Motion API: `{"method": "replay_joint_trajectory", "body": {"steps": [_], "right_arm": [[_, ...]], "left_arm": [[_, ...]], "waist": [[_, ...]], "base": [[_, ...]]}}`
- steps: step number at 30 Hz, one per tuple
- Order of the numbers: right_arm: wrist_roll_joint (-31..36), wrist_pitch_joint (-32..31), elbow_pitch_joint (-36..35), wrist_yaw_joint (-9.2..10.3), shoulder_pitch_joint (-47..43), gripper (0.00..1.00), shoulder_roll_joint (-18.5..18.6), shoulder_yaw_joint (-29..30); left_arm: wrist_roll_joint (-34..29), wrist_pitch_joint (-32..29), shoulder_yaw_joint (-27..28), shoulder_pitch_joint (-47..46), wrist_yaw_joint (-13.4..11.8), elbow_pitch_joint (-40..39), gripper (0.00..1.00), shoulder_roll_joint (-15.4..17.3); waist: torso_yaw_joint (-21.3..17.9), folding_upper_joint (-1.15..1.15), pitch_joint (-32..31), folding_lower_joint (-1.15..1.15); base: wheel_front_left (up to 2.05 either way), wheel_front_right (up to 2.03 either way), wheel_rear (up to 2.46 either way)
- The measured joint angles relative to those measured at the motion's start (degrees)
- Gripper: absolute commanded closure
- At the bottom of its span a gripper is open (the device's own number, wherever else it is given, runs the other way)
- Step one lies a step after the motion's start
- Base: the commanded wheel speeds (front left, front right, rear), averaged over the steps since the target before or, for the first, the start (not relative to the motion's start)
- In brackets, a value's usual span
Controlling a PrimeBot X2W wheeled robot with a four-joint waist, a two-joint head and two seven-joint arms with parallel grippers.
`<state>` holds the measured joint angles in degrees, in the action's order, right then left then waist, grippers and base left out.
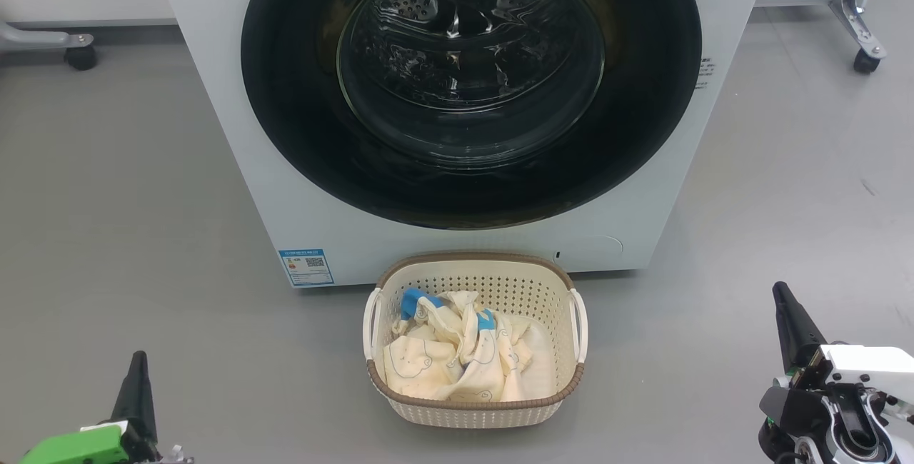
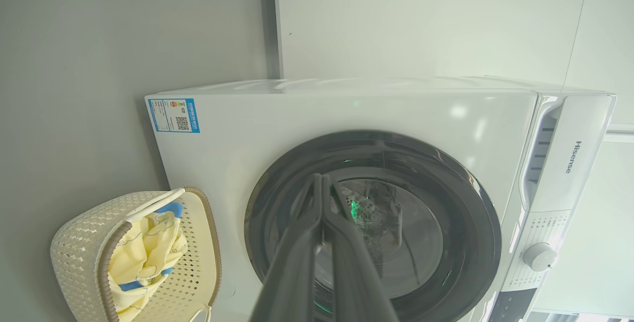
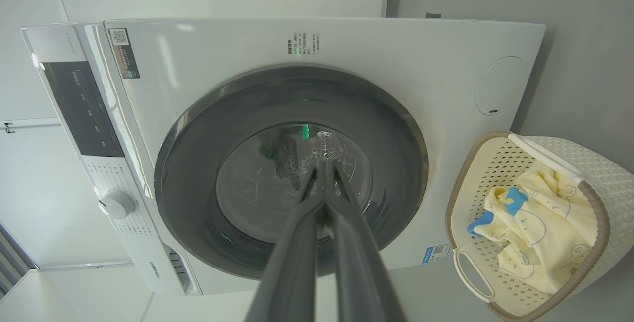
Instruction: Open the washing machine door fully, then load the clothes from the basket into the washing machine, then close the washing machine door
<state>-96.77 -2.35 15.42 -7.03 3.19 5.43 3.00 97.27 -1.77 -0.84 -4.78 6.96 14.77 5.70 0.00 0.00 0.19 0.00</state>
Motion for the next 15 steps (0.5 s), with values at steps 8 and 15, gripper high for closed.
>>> {"method": "replay_joint_trajectory", "body": {"steps": [8,15], "right_arm": [[0.05,0.0,0.0,0.0,0.0,1.0,-0.03,0.05],[0.05,-0.01,0.0,0.0,0.0,1.0,-0.05,0.08]], "left_arm": [[-0.01,-0.05,0.08,0.0,0.0,0.01,1.0,-0.08],[-0.01,-0.05,0.13,0.0,0.0,0.02,1.0,-0.11]], "waist": [[0.0,0.0,0.0,0.0],[0.0,0.0,0.0,0.0]], "base": [[0.0,0.0,0.0],[0.0,0.0,0.0]]}}
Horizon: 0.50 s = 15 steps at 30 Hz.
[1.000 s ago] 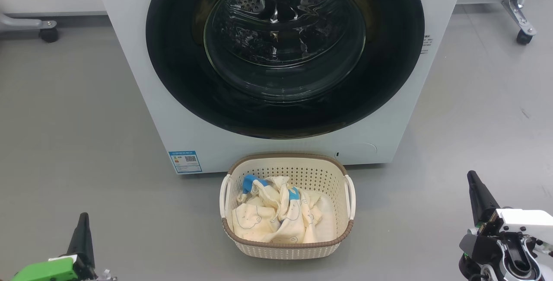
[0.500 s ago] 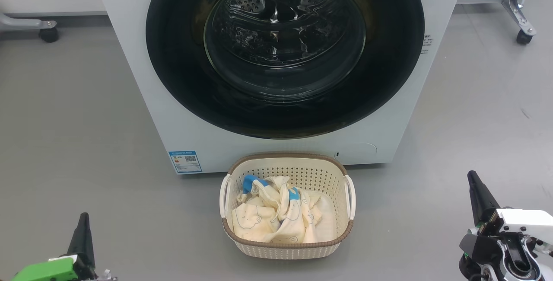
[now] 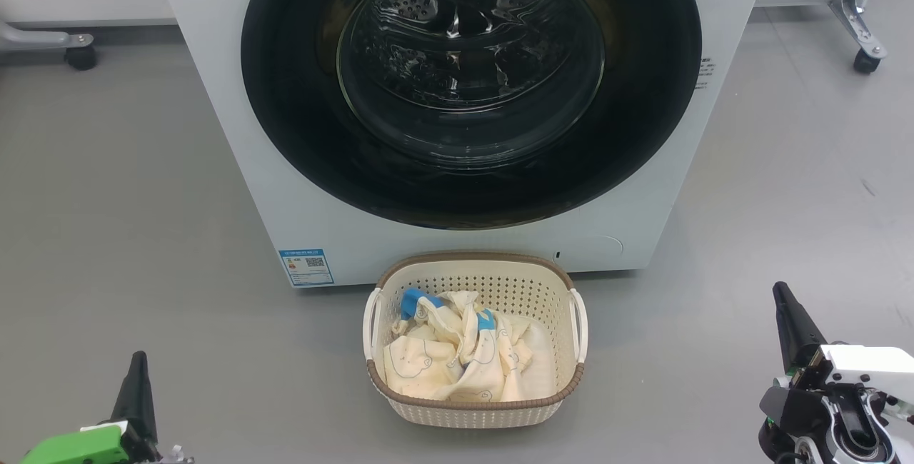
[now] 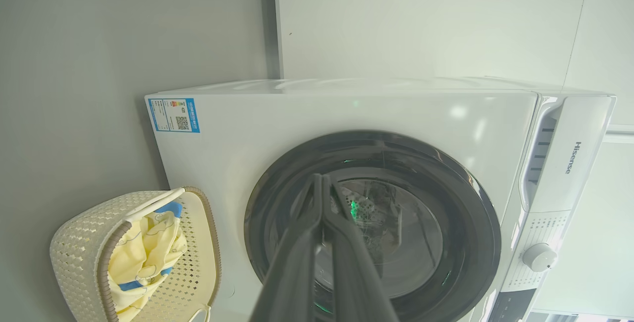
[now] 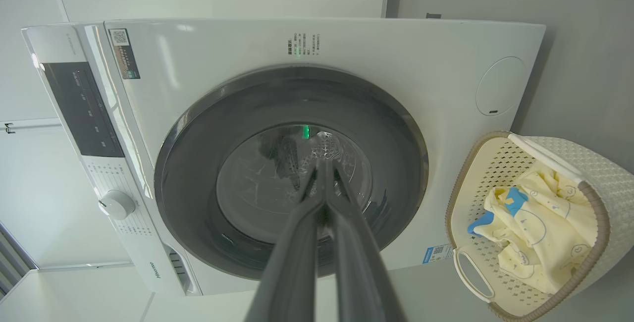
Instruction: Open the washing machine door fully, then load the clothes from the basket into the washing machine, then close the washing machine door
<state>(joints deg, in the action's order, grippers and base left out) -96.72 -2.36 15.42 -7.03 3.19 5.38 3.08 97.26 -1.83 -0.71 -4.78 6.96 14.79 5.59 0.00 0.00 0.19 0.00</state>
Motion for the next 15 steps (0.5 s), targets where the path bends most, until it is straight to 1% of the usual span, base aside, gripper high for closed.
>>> {"method": "replay_joint_trajectory", "body": {"steps": [15], "right_arm": [[0.01,-0.18,0.0,0.0,0.0,1.0,-0.05,0.1]], "left_arm": [[-0.01,-0.19,0.13,0.0,0.0,0.03,1.0,-0.05]], "waist": [[0.0,0.0,0.0,0.0]], "base": [[0.0,0.0,0.0]]}}
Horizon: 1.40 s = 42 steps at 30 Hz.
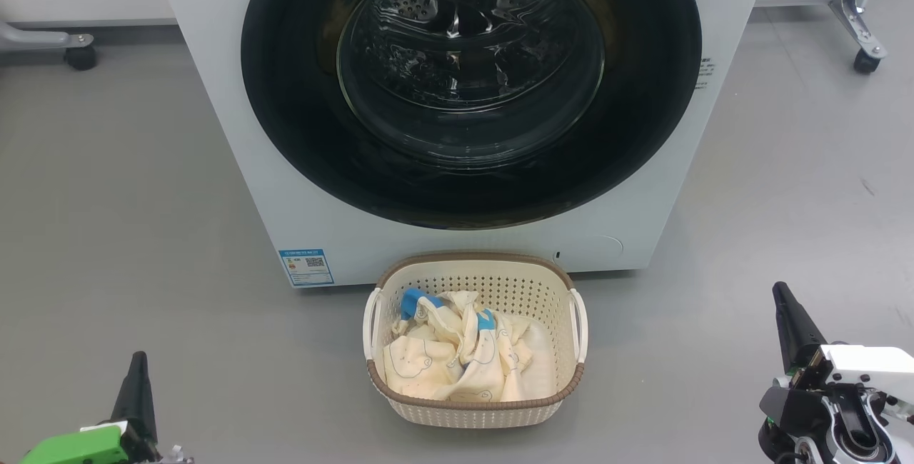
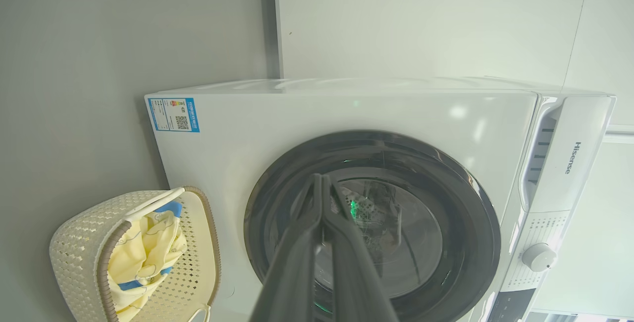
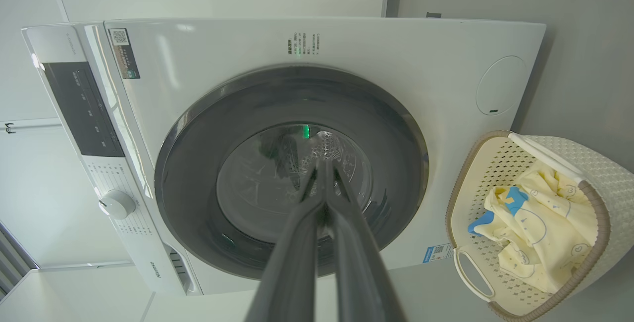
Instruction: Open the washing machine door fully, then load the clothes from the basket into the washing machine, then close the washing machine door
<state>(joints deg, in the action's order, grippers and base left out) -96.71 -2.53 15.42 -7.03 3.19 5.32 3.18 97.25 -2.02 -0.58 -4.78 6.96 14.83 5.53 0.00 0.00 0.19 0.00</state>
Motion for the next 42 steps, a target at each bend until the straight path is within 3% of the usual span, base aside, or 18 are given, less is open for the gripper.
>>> {"method": "replay_joint_trajectory", "body": {"steps": [42], "right_arm": [[0.52,-0.32,0.0,0.0,0.0,1.0,-0.11,0.31]], "left_arm": [[-0.41,-0.32,0.29,0.0,0.0,0.05,1.0,-0.2]], "waist": [[0.0,0.0,0.0,0.0]], "base": [[0.0,0.0,0.0]]}}
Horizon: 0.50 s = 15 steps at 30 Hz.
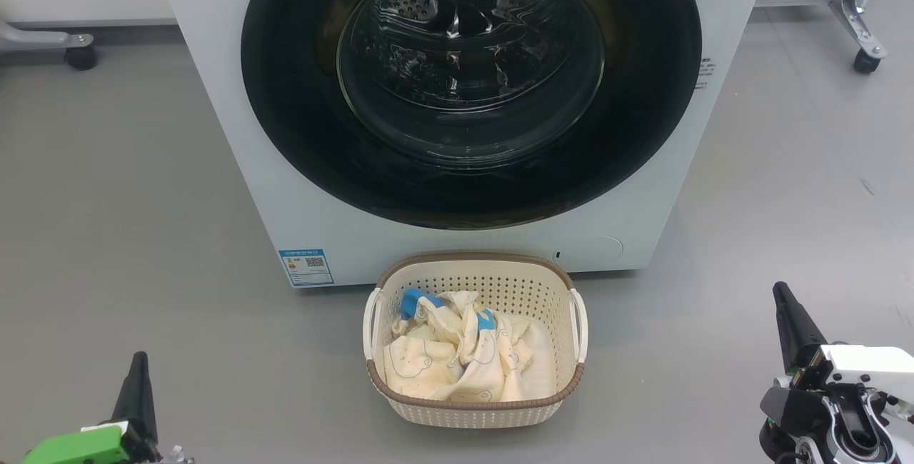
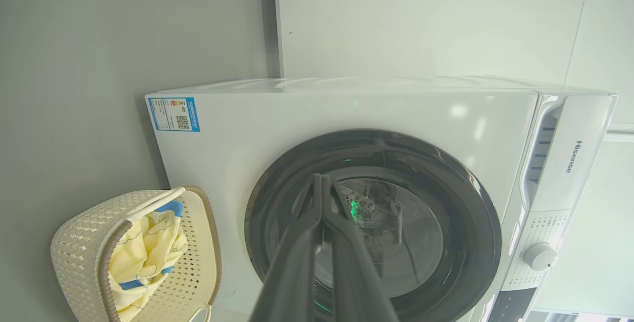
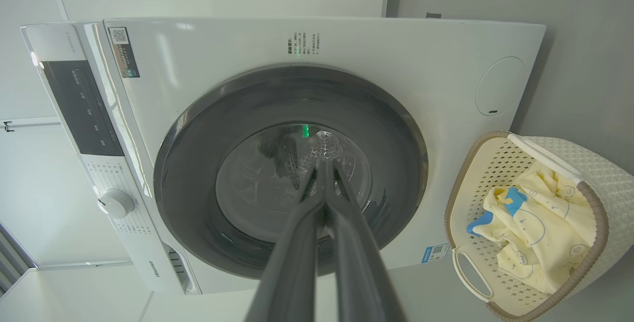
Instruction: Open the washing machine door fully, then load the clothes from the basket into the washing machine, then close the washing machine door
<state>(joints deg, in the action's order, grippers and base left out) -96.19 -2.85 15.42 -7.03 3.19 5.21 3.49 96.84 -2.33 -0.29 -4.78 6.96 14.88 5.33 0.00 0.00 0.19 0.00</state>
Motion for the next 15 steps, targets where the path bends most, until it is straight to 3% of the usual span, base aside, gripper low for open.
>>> {"method": "replay_joint_trajectory", "body": {"steps": [15], "right_arm": [[0.4,0.0,0.0,0.0,0.0,1.0,-0.19,0.11]], "left_arm": [[-0.01,-0.15,0.13,0.0,0.0,0.01,1.0,-0.04]], "waist": [[0.0,0.0,0.0,0.0]], "base": [[0.0,0.0,0.0]]}}
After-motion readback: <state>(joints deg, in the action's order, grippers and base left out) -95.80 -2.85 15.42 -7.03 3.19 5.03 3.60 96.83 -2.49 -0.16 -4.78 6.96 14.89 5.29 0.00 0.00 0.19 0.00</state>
